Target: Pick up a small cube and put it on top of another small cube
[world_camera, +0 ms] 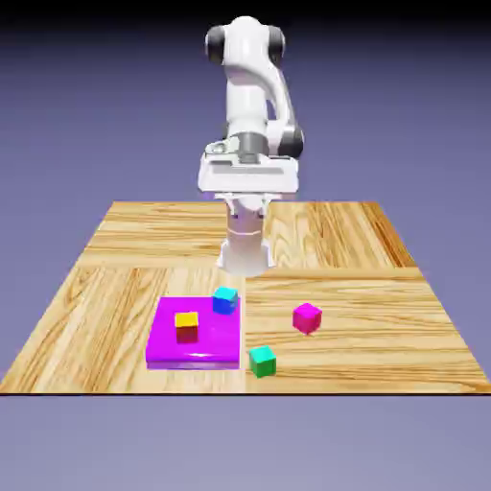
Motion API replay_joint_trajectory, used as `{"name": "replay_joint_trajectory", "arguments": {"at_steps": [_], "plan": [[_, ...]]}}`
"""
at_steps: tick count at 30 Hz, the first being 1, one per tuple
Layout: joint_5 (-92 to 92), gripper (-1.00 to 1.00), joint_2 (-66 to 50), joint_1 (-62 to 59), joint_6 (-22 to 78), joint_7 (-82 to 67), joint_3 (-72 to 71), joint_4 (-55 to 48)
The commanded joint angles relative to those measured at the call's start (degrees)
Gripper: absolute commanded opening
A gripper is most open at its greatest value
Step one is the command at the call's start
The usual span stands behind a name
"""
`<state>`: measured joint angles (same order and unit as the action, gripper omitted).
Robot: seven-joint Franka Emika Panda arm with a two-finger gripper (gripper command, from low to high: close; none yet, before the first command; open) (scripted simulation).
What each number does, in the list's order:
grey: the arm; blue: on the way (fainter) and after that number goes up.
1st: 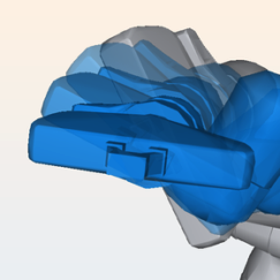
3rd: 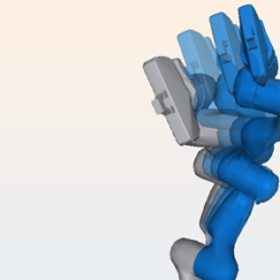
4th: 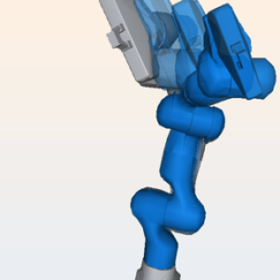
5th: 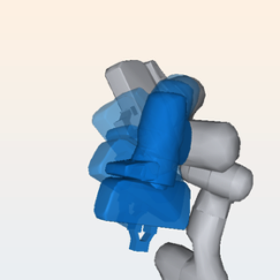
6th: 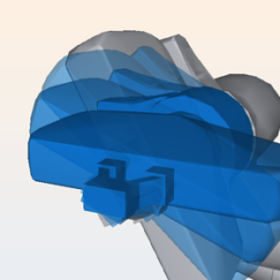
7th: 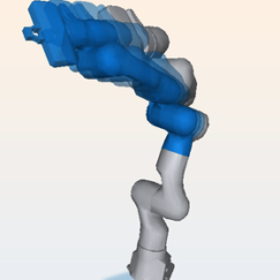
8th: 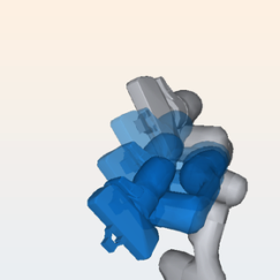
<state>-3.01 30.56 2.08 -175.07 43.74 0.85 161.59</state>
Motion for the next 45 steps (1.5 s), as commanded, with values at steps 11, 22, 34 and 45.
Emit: {"name": "replay_joint_trajectory", "arguments": {"at_steps": [11,22,34,45], "plan": [[-27.41,0.00,-19.18,12.65,-9.67,11.69,7.73,5.40],[-45.65,0.00,-35.56,23.23,-18.41,19.09,13.80,8.96],[-28.27,-1.00,-51.91,32.21,-30.47,8.74,16.27,5.26],[-46.03,-1.00,-31.59,20.32,-14.74,22.89,12.23,9.66]]}}
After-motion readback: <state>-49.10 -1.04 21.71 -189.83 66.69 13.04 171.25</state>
